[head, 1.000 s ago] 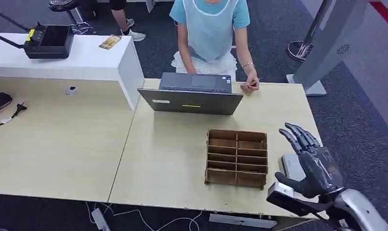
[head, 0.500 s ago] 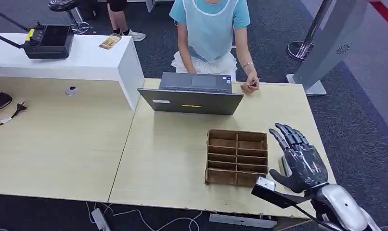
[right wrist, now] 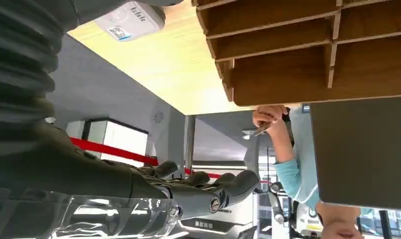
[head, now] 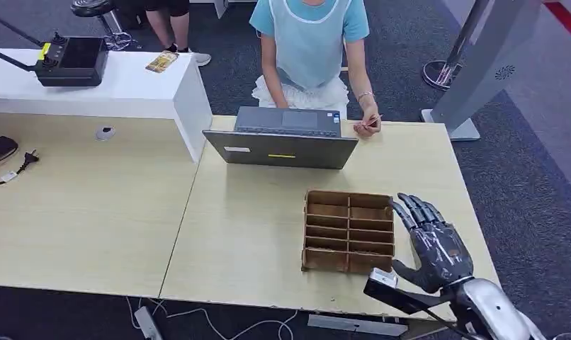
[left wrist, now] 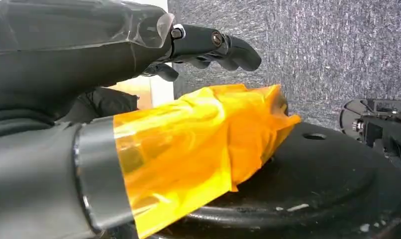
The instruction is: Pass the card to the sensor for recognition and then transmit it.
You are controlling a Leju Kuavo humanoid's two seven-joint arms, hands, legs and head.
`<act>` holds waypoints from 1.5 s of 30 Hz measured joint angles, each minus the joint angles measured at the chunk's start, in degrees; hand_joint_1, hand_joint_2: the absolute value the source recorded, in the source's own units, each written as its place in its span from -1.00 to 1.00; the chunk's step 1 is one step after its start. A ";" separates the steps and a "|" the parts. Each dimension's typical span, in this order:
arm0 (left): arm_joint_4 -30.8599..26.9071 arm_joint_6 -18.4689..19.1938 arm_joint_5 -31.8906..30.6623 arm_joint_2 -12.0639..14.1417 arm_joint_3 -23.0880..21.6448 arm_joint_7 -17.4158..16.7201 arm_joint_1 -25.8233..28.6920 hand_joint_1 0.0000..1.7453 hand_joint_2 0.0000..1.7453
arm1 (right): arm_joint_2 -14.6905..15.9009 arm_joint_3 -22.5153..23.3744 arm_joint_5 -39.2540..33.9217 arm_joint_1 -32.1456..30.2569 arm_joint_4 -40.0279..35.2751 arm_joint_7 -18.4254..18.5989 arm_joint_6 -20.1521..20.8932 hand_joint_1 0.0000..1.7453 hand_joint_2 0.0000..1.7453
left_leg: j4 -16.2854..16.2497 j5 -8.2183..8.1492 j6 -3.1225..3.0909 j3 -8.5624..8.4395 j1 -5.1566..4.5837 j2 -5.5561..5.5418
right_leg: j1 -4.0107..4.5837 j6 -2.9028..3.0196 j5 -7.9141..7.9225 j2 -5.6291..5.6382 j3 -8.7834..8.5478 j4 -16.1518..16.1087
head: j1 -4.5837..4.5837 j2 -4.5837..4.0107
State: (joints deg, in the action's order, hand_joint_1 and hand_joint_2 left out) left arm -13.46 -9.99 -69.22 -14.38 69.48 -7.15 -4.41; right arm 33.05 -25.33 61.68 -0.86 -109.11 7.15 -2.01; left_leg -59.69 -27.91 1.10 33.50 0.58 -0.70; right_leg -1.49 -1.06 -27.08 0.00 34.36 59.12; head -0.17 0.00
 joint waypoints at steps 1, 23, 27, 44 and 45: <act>0.00 0.00 -0.07 0.00 0.00 -0.04 0.00 -1.00 -1.00 | 0.00 0.00 0.00 -0.15 0.00 0.07 0.13 -1.00 1.00 | 0.00 0.00 0.00 0.00 0.00 0.00 | 0.00 0.00 0.00 0.00 0.00 0.00 | 0.00 0.00; 0.00 0.02 -0.35 0.02 0.00 -0.07 0.00 -1.00 -1.00 | -0.24 -2.71 -1.16 -0.29 1.99 -0.18 2.25 -0.36 1.00 | 0.00 0.00 0.00 0.01 0.00 0.00 | 0.00 0.00 0.00 0.00 -0.01 0.00 | 0.00 0.00; 0.00 0.02 -0.37 0.02 0.00 -0.07 -0.01 -1.00 -1.00 | -0.31 -3.24 -1.62 0.28 2.43 -0.64 2.99 -0.42 1.00 | 0.00 0.00 0.00 0.01 0.00 0.00 | 0.00 0.00 0.00 0.00 -0.01 0.00 | 0.00 0.00; 0.00 0.02 -0.37 0.02 0.00 -0.07 -0.01 -1.00 -1.00 | -1.00 -6.80 -3.06 4.33 5.64 -1.60 4.26 -0.30 1.00 | 0.00 0.00 0.00 0.01 0.00 0.00 | 0.00 0.00 0.00 0.00 -0.01 0.00 | 0.00 0.00; 0.00 0.02 -0.37 0.02 0.00 -0.07 -0.01 -1.00 -1.00 | -1.05 -7.04 -3.15 4.58 5.84 -1.73 4.26 -0.30 1.00 | 0.00 0.00 0.00 0.01 0.00 0.00 | 0.00 0.00 0.00 0.00 -0.01 0.00 | 0.00 0.00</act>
State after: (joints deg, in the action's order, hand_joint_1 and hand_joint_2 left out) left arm -13.46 -9.97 -69.59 -14.36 69.48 -7.21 -4.43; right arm 32.00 -32.37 58.53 3.72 -103.27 5.42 2.25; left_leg -59.69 -27.91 1.10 33.51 0.58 -0.70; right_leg -1.49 -1.06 -27.08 -0.01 34.35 59.13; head -0.17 0.00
